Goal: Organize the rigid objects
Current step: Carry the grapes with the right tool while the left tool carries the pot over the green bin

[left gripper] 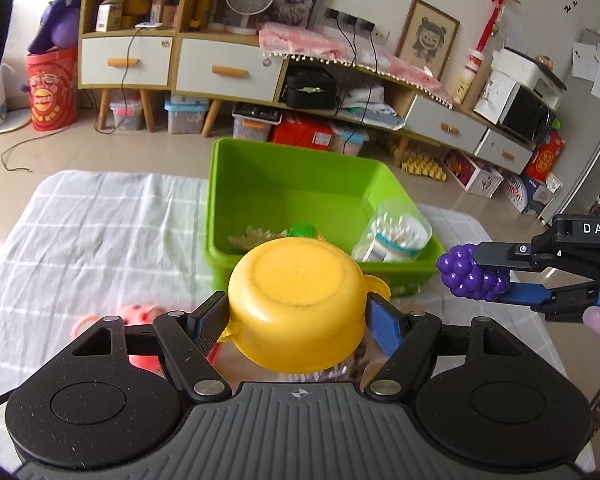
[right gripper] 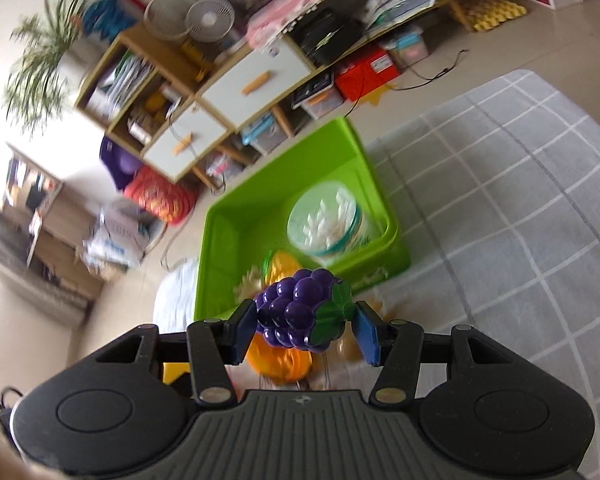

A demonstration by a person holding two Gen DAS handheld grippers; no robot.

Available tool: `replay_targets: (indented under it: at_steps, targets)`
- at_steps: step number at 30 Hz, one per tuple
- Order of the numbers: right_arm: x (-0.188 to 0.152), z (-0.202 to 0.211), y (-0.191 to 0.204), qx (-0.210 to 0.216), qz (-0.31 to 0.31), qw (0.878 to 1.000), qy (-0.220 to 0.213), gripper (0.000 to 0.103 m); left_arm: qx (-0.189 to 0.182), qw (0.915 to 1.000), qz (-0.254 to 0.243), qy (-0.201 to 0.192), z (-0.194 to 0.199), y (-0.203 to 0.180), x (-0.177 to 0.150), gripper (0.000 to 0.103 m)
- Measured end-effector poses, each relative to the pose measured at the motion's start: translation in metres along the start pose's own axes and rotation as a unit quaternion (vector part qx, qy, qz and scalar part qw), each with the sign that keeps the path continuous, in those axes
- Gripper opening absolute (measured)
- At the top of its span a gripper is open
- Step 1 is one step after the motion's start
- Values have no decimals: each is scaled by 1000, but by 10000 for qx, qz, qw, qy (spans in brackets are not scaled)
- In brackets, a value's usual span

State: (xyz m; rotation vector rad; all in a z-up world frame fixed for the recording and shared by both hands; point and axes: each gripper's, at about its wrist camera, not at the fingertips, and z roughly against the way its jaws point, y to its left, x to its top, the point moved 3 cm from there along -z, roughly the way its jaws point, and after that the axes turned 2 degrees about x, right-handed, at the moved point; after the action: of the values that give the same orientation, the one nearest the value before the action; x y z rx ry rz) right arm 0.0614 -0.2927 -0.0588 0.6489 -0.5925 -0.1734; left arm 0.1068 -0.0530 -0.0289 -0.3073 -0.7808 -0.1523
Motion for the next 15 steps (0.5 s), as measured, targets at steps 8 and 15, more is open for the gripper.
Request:
replay_targets:
  at_steps: [8,15]
  targets:
    - [17,-8,-7,106,-407,9981,-457,33,180,9987,55,-472,-18,-9,18,77]
    - [16,-40,3,-61,-251,9989,-390,33,400,9979,257,-448,-46,-1,28,77]
